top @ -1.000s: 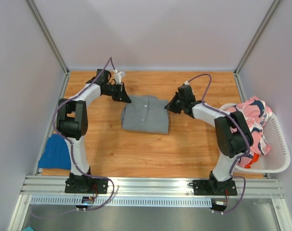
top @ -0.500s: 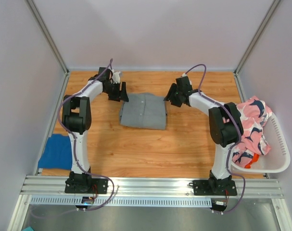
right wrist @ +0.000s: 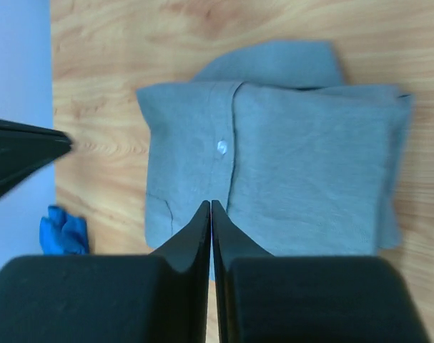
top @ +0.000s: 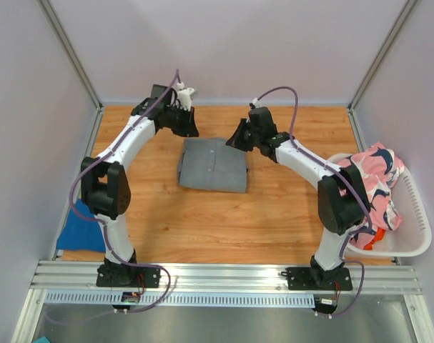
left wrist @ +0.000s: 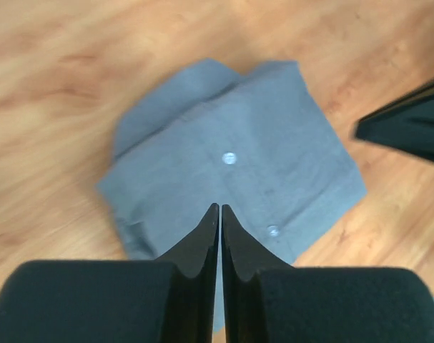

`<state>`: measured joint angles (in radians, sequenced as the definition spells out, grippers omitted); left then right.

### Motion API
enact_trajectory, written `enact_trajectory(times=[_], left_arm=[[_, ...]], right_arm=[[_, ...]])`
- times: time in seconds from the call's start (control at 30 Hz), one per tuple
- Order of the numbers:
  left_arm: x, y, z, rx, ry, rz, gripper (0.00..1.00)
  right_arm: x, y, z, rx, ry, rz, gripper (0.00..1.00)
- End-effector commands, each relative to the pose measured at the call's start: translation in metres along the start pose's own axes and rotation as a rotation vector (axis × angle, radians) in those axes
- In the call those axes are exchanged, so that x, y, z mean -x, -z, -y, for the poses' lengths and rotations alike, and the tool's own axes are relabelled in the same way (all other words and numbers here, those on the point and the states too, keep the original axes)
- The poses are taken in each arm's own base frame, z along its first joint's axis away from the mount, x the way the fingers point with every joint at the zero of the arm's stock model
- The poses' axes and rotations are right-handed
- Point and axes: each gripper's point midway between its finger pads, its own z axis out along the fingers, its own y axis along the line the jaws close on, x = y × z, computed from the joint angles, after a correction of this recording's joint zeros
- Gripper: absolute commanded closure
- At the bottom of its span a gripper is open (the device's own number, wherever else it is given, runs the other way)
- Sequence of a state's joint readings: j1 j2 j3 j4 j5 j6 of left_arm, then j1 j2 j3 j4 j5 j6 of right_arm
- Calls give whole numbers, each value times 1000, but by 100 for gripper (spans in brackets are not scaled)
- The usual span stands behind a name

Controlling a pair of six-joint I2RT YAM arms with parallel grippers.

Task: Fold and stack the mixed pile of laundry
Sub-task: Fold the shirt.

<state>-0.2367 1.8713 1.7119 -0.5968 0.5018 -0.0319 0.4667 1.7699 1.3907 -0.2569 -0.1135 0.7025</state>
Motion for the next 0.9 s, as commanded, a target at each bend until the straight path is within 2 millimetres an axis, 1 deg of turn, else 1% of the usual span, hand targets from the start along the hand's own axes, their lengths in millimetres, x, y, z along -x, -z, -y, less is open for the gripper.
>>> enact_trajectory(times=[0.0, 0.03, 0.07, 0.1, 0.13, 0.17, 0.2, 0.23, 0.27, 0.3, 0.33, 0.37, 0.4, 0.47, 0.5, 0.53, 0.57, 0.6, 0.67, 0.7, 0.73, 0.77, 0.8, 0.83, 0.87], left_arm=[[-57, -43, 3, -86, 58, -192, 91], [-58, -53, -4, -78, 61, -197, 91], [-56, -58, -7, -74, 58, -195, 91], [-46, -61, -9, -67, 47, -174, 90], [-48, -69, -17, -48, 45, -178, 90], [-45, -73, -20, -41, 42, -177, 89], [-27, -74, -20, -37, 24, -145, 88], [-37, -83, -29, -20, 44, -184, 88], [-35, -86, -33, -6, 45, -186, 87], [-35, -94, -43, 26, 54, -193, 87], [-35, -97, -47, 37, 61, -192, 87], [-38, -101, -50, 46, 85, -197, 87], [-44, -108, -58, 59, 106, -205, 87], [-50, -113, -64, 70, 165, -215, 86], [-57, -117, -72, 80, 192, -225, 85], [-58, -118, -75, 85, 207, -226, 83], [-60, -119, -79, 93, 216, -228, 83], [-65, -120, -89, 132, 223, -237, 82], [-67, -121, -97, 160, 218, -241, 82], [-73, -121, -105, 189, 217, -258, 82], [-72, -119, -110, 201, 215, -259, 82], [-71, -119, -111, 204, 208, -258, 82], [-71, -117, -114, 223, 201, -261, 82], [-69, -115, -117, 233, 188, -260, 82], [-62, -113, -117, 241, 174, -247, 82]], right_arm=[[-26, -32, -13, 122, -97, -114, 100], [-26, -40, -13, 129, -105, -114, 100], [-29, -53, -9, 125, -113, -127, 100], [-29, -61, -5, 112, -133, -134, 100], [-27, -67, -5, 111, -145, -136, 100], [-19, -71, -9, 120, -158, -126, 100], [-20, -84, 3, 95, -215, -132, 100], [-16, -88, 4, 97, -231, -122, 99], [-5, -93, 5, 95, -250, -96, 100], [-6, -102, 14, 74, -268, -95, 100], [-5, -108, 19, 59, -297, -93, 100], [1, -112, 20, 55, -313, -85, 100], [-12, -124, 37, 8, -343, -122, 100], [-18, -132, 51, -24, -414, -153, 100], [-25, -137, 60, -47, -430, -170, 100], [-23, -139, 66, -67, -435, -162, 100], [-27, -139, 74, -99, -442, -170, 100], [-26, -140, 76, -109, -442, -167, 100], [-22, -141, 80, -121, -436, -156, 100], [-15, -141, 78, -117, -428, -142, 100], [-9, -141, 78, -120, -415, -126, 100], [-8, -139, 79, -134, -400, -130, 100], [-2, -138, 75, -127, -387, -122, 100], [11, -135, 65, -108, -371, -102, 100], [17, -131, 60, -104, -344, -96, 100]])
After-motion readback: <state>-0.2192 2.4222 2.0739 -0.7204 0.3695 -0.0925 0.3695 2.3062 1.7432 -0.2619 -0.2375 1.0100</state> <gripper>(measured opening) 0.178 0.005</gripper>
